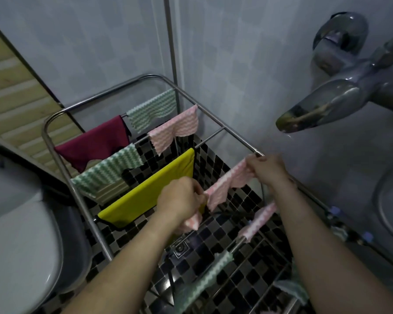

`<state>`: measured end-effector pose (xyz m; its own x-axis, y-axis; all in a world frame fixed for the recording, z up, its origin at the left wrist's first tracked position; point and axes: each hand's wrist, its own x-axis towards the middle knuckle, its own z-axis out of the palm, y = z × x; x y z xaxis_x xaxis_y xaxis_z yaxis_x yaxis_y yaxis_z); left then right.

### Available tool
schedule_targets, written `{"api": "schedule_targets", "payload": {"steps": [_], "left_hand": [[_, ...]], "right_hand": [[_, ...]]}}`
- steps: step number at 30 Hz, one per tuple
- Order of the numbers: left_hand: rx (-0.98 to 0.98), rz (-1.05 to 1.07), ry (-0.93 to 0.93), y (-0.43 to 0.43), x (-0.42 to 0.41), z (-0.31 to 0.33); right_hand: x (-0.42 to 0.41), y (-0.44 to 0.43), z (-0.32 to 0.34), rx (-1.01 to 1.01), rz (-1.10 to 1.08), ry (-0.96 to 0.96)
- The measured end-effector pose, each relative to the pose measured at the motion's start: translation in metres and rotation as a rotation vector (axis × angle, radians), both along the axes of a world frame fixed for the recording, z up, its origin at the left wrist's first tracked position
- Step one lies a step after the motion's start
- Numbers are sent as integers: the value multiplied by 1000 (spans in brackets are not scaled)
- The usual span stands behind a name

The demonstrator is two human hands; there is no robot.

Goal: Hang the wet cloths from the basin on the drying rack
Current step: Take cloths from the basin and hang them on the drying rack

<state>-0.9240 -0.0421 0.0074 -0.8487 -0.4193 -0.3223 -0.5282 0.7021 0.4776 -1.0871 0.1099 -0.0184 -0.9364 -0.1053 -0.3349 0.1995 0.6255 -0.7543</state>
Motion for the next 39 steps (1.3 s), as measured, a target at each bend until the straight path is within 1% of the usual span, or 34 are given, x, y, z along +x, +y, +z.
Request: {"api": "schedule_targets", "payload": {"steps": [2, 3, 8, 12, 17, 19, 21, 23, 24, 26, 27, 28, 30, 32, 33, 35, 37, 39], "left_hand": [[-5, -25, 26, 0, 1, -2], [-7, -42, 36, 0, 2, -3], [-48, -126, 71, -1, 6, -5], [-99, -182, 63, -1, 10, -8], [-135, -209, 44, 0, 8, -10], [-97, -186, 38, -1, 10, -7], [9, -111, 47, -5, 15, 4], [251, 14, 132, -11, 20, 18], [395, 82, 190, -14, 26, 26], [622, 187, 291, -19, 37, 42], [697, 239, 331, -23, 47, 50], [773, 296, 363, -25, 52, 56], [953, 421, 424, -29, 63, 65], [1163, 530, 483, -33, 74, 74], [1233, 558, 507, -36, 81, 79], [1317, 582, 544, -40, 89, 85], [1353, 574, 570, -47, 105, 92], [1369, 546, 583, -56, 120, 96]], "right_hand": [[1, -3, -5, -67, -34, -17], [1, -3, -7, -62, -43, -8], [-1, -5, -1, 146, -48, 153], [2, -6, 2, 293, 2, 309], [2, -4, 0, 339, 58, 335], [5, -2, 8, 359, 73, 352], [13, -2, 24, 317, 102, 354], [24, -4, 43, 188, 152, 299], [32, -7, 52, 65, 194, 218], [53, -10, 75, -243, 319, -73], [68, -13, 85, -347, 422, -219], [79, -14, 91, -403, 539, -322], [104, -22, 98, -452, 734, -445], [126, -36, 98, -508, 827, -535], [139, -44, 99, -535, 839, -550], [154, -56, 98, -560, 768, -503], [171, -68, 103, -570, 667, -413], [185, -74, 108, -583, 622, -347]]}}
